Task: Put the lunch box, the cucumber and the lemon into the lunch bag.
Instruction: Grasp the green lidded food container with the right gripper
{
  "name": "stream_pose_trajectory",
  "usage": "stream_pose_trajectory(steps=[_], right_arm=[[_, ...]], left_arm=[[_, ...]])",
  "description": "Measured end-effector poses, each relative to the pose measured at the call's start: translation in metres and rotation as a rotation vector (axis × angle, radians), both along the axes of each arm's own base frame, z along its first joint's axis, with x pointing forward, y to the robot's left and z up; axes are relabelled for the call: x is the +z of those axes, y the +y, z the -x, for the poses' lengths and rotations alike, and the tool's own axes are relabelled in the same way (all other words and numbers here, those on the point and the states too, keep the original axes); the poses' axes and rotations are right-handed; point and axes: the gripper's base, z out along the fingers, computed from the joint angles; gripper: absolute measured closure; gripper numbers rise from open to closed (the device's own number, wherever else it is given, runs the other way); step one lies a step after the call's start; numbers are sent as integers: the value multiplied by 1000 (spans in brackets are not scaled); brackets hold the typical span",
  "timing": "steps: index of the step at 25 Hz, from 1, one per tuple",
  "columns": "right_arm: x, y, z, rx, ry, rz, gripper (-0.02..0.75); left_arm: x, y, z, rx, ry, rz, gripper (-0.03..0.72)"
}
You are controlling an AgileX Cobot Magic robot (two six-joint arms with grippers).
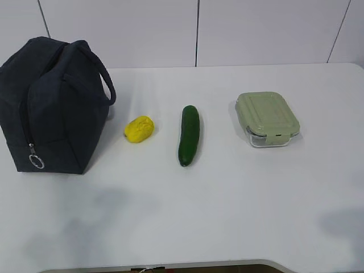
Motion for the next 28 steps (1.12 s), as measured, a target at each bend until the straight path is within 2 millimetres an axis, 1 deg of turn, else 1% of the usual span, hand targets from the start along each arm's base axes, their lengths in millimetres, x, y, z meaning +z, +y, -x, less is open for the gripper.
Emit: stream_pose_trajectory(steps=[13,18,21,28], right_arm=[[0,0,0,-1,0,1,496],[5,0,2,-2,-18,-3,496],[10,0,-5,-11,14,-10,496],[27,5,-38,-33,146,-27,497]], left_arm=[[0,0,0,0,0,0,446],[0,0,0,0,0,0,446],[0,0,0,0,0,0,446],[0,0,0,0,0,0,446]])
